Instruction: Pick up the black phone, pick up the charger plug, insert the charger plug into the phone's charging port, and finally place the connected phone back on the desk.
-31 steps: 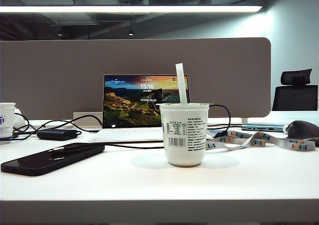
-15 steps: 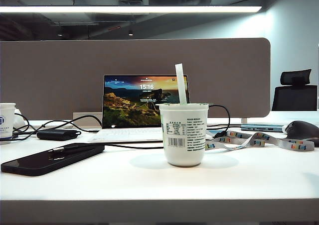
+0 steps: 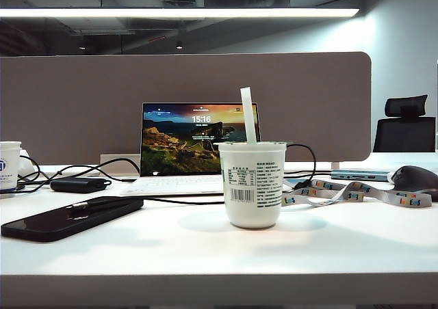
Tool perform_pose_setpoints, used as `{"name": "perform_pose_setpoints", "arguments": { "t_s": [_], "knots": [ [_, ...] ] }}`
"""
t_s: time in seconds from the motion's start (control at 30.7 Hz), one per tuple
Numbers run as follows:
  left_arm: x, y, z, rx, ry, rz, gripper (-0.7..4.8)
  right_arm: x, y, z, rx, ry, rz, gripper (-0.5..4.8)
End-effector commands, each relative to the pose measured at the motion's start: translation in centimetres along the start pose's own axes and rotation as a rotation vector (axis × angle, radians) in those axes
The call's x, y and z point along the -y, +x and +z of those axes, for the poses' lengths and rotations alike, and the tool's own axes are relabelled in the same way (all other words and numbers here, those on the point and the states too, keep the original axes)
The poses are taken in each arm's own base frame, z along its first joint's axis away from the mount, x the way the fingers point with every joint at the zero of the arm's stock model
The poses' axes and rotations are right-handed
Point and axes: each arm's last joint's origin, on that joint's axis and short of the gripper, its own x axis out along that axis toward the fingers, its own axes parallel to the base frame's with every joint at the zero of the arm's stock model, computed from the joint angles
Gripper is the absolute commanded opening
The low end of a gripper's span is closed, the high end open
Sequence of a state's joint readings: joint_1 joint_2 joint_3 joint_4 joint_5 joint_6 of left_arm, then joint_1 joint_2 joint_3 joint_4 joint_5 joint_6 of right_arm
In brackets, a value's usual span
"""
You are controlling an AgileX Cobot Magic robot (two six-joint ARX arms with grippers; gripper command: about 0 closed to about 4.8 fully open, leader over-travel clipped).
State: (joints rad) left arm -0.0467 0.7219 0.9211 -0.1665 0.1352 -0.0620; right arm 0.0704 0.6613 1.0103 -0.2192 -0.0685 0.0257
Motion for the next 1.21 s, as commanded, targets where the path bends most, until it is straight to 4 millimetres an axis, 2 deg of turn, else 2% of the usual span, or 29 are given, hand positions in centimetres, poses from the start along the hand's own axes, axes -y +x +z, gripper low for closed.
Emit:
{"name": "perform_pose_setpoints", "arguments": {
  "t_s": [0.03, 0.2, 0.29, 0.39, 0.55, 0.75, 0.98, 1.21],
  "knots": [
    [0.1, 1.0, 0.7, -0.076, -0.043, -0.059, -0.05, -1.0, 1.2, 1.2, -0.019, 0.011, 0.099, -0.03],
    [0.1, 2.6, 1.5, -0.192, -0.095, -0.122, -0.06, -3.7, 3.1, 2.0, -0.075, 0.031, 0.280, -0.03],
    [0.4, 3.2, 1.6, -0.245, -0.144, -0.239, -0.06, -6.0, 4.0, 1.7, -0.141, 0.036, 0.404, -0.03],
    [0.6, 3.8, 1.3, -0.276, -0.184, -0.325, -0.05, -8.5, 4.8, 0.9, -0.221, 0.030, 0.523, -0.03],
    [0.5, 4.2, 0.9, -0.308, -0.200, -0.329, -0.06, -12.9, 5.7, -0.8, -0.343, 0.005, 0.685, -0.03],
    [0.4, 4.2, 0.8, -0.316, -0.195, -0.291, -0.06, -16.1, 5.9, -2.3, -0.467, 0.018, 0.779, -0.03],
    [0.4, 4.3, 0.7, -0.318, -0.196, -0.291, -0.06, -16.6, 4.6, -3.4, -0.641, 0.026, 0.853, -0.03],
    [0.1, 5.5, -0.2, -0.370, -0.205, -0.289, -0.06, -16.7, 4.7, -4.1, -0.721, 0.055, 0.829, -0.03]
  ]
}}
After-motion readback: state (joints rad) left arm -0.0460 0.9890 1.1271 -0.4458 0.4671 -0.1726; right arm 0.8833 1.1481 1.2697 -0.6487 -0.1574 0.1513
